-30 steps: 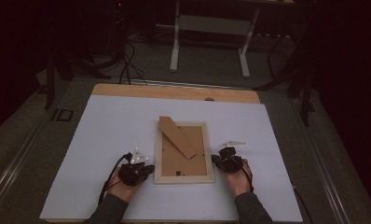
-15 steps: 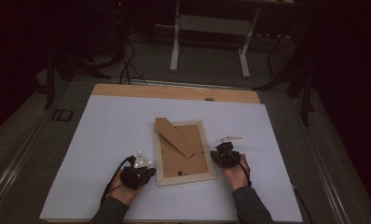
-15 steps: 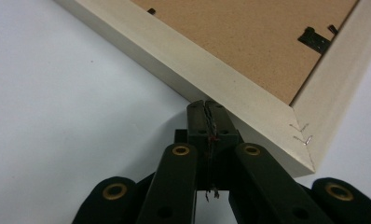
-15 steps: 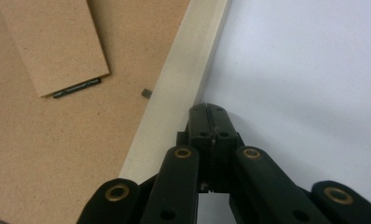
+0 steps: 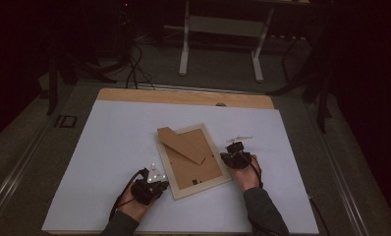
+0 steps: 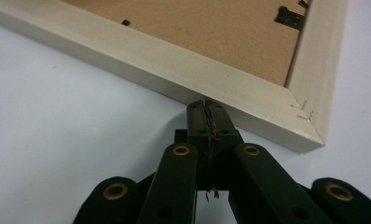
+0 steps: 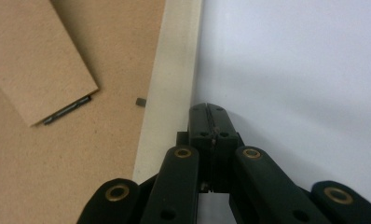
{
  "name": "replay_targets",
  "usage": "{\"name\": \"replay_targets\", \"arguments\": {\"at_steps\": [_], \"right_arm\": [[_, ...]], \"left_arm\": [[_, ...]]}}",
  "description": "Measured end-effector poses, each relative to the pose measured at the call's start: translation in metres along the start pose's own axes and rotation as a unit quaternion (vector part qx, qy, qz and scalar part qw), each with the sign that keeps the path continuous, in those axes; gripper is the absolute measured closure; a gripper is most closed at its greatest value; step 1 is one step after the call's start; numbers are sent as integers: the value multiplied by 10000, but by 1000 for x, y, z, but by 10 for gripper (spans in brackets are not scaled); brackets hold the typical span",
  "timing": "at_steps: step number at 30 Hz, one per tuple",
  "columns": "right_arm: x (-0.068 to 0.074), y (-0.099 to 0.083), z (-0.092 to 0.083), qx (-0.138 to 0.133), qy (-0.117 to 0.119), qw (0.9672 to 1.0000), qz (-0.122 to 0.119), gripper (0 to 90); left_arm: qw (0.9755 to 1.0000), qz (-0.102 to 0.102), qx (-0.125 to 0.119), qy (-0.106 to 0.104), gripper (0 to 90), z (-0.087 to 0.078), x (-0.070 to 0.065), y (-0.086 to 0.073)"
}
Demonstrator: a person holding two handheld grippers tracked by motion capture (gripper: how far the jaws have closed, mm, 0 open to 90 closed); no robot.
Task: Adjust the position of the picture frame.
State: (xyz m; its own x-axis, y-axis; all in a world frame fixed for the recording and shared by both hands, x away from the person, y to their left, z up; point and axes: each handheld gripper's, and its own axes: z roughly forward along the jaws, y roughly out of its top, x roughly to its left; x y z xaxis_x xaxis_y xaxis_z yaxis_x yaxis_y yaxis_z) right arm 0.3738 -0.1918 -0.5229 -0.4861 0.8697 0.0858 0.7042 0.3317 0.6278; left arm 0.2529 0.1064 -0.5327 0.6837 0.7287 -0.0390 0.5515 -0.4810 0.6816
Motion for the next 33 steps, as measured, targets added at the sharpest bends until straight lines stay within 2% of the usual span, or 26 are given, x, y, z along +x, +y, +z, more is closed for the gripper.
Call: {"name": "replay_targets", "arguments": {"at_steps": [6, 9, 13, 19, 29, 33], "right_arm": [[-1, 8, 5, 61, -56, 9998, -170, 900], [-1, 13, 7, 124, -110, 9994, -313, 900], [0, 20, 11, 182, -209, 9989, -390, 900], [-3, 25, 15, 183, -256, 9991, -296, 900], [-7, 33, 20, 221, -358, 9987, -279, 900], [-10, 35, 20, 218, -478, 9982, -272, 900]], "left_arm": [[10000, -30, -2, -56, 900, 1, -4, 1], [10000, 1, -1, -67, 900, 2, -7, 2], [9999, 30, -9, -115, 900, 4, -12, 3], [9998, 14, -34, -177, 900, 7, -18, 5], [9994, 32, -63, -348, 900, 13, -28, 10], [9983, 152, -76, -553, 900, 18, -40, 15]]}}
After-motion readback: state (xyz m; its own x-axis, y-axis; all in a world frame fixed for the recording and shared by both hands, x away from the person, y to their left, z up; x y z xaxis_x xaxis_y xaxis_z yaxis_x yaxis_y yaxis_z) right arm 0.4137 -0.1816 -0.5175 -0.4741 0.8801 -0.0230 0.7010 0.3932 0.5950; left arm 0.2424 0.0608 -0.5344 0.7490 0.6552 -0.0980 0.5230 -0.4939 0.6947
